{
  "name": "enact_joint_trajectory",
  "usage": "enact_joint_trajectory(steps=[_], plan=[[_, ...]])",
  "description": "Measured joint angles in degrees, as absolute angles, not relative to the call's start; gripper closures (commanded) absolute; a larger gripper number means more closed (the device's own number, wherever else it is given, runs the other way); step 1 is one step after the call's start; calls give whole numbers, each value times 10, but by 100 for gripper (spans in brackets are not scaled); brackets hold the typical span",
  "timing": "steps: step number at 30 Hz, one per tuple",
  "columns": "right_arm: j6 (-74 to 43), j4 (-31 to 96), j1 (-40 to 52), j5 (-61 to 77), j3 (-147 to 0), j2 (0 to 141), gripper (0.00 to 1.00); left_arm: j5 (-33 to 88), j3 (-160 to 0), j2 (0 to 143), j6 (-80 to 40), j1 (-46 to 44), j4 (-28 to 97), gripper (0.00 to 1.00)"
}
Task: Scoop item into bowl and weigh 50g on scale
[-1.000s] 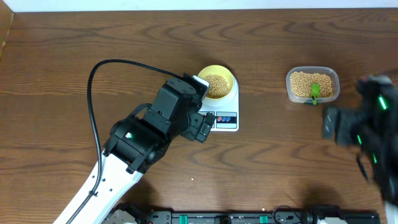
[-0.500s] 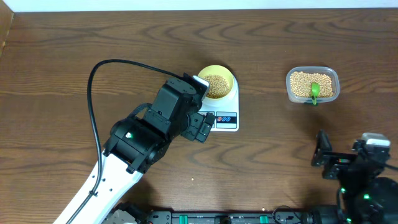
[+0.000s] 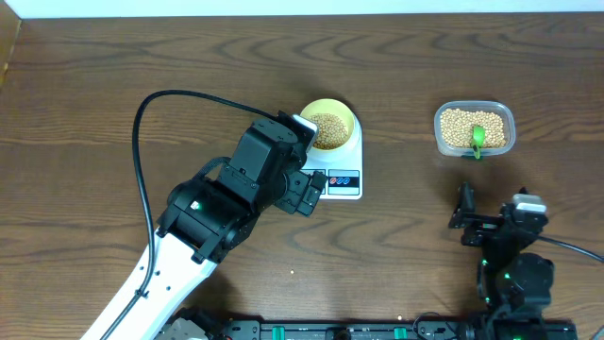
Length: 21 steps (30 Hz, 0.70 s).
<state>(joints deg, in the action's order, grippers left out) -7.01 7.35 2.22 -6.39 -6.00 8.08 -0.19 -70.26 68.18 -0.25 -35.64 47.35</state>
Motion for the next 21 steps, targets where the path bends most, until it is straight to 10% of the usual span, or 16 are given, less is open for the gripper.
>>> enact_joint_trajectory(steps=[21], plan=[[-19, 41, 22, 9, -5, 88, 1, -2, -703, 682, -3, -356, 474, 1]])
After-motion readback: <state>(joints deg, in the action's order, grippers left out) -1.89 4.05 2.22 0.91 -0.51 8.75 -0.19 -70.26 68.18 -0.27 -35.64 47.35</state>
